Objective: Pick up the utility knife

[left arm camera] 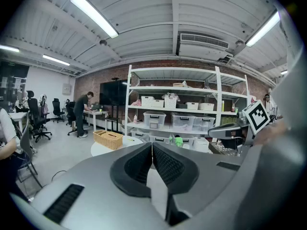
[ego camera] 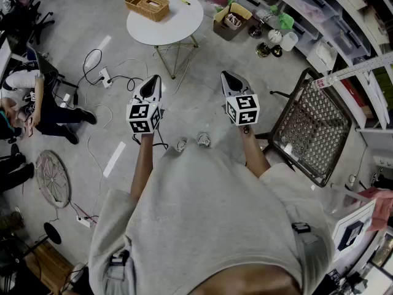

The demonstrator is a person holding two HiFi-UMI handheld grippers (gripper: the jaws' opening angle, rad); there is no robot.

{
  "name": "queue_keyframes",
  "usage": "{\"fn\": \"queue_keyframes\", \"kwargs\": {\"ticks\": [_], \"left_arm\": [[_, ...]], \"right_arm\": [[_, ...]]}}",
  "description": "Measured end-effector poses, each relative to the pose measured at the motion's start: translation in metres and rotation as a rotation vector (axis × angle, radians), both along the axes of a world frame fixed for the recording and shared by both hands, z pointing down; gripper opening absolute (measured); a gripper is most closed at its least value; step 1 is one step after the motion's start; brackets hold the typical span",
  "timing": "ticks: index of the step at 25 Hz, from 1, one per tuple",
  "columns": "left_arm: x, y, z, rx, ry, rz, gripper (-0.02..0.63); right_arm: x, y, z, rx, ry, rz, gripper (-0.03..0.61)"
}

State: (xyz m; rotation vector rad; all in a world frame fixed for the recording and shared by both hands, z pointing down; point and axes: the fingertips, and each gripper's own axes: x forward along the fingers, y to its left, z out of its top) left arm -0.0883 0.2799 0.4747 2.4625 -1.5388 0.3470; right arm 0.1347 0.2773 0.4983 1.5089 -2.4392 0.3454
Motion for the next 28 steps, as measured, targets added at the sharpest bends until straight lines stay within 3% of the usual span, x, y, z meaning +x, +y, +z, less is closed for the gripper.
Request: {"fn": "queue_keyframes", "kwargs": {"ticks": [28], "left_arm": [[0.052, -0.031, 0.021, -0.03, 0.0, -0.005, 0.023]], "right_arm": [[0.035, -0.034, 0.02, -0.016, -0.012, -0.051, 0.031]]}}
